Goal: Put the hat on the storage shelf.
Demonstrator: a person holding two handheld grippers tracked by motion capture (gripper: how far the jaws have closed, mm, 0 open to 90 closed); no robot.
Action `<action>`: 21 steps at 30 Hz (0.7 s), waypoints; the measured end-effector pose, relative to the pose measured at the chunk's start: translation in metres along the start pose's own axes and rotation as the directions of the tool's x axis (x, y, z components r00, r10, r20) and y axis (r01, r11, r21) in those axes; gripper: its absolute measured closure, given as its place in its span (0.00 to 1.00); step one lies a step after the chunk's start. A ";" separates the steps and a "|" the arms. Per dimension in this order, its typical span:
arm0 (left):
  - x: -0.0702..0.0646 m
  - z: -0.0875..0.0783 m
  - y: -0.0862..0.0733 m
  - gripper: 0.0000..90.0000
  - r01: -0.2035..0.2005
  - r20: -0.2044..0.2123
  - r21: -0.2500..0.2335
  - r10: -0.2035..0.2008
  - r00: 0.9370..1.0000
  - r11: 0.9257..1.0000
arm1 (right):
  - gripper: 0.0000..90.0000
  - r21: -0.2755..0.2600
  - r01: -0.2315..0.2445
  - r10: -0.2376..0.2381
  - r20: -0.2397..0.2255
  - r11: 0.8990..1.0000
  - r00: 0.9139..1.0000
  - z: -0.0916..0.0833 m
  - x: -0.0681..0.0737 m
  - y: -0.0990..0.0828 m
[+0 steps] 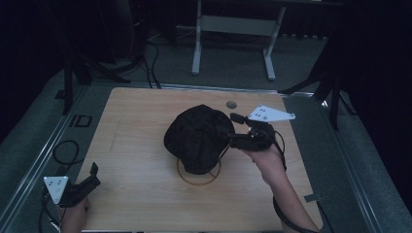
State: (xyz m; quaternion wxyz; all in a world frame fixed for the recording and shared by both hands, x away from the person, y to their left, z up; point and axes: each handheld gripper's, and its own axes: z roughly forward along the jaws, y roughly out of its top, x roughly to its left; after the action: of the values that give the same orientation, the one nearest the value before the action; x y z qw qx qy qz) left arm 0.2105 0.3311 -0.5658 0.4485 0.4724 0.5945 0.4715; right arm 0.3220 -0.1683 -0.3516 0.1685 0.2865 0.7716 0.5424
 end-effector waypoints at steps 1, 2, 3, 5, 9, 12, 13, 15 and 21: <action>0.000 0.000 0.000 0.01 -0.001 0.000 0.000 0.001 1.000 1.000 | 0.32 -0.006 -0.004 0.004 0.004 1.000 1.000 -0.004 -0.004 -0.001; 0.000 0.000 0.000 0.01 -0.001 0.000 0.000 0.001 1.000 1.000 | 0.32 -0.006 -0.004 0.004 0.004 1.000 1.000 -0.004 -0.004 -0.001; 0.000 0.000 0.000 0.01 -0.001 -0.001 0.000 0.001 1.000 1.000 | 0.29 -0.017 -0.009 0.009 0.006 1.000 1.000 -0.008 -0.008 -0.003; 0.000 0.000 0.000 0.01 0.000 -0.001 0.000 0.000 1.000 1.000 | 0.23 -0.015 -0.009 0.009 0.013 1.000 1.000 -0.011 -0.011 -0.004; 0.000 0.000 0.000 0.01 -0.002 -0.002 -0.002 0.002 1.000 1.000 | 0.19 -0.024 -0.018 0.019 0.017 1.000 1.000 -0.019 -0.019 -0.008; 0.000 -0.001 0.000 0.01 -0.002 -0.003 -0.002 0.002 1.000 1.000 | 0.17 -0.035 -0.024 0.025 0.020 0.999 0.999 -0.023 -0.023 -0.011; 0.000 0.000 0.000 0.01 -0.002 -0.003 -0.002 0.002 1.000 1.000 | 0.15 -0.038 -0.029 0.030 0.029 0.999 0.999 -0.027 -0.028 -0.016; 0.000 0.000 0.000 0.01 -0.003 -0.002 -0.002 0.003 1.000 1.000 | 0.15 -0.030 -0.032 0.034 0.051 0.999 0.998 -0.031 -0.033 -0.021; 0.000 0.000 0.000 0.01 0.000 -0.001 0.000 0.000 1.000 1.000 | 0.15 -0.009 -0.038 0.039 0.114 0.999 0.993 -0.040 -0.050 -0.040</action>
State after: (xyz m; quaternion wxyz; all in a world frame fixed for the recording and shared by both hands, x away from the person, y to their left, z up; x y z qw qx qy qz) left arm 0.2103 0.3311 -0.5658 0.4481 0.4721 0.5947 0.4719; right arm 0.3275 -0.2388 -0.3769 0.2027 0.3312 0.7533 0.5309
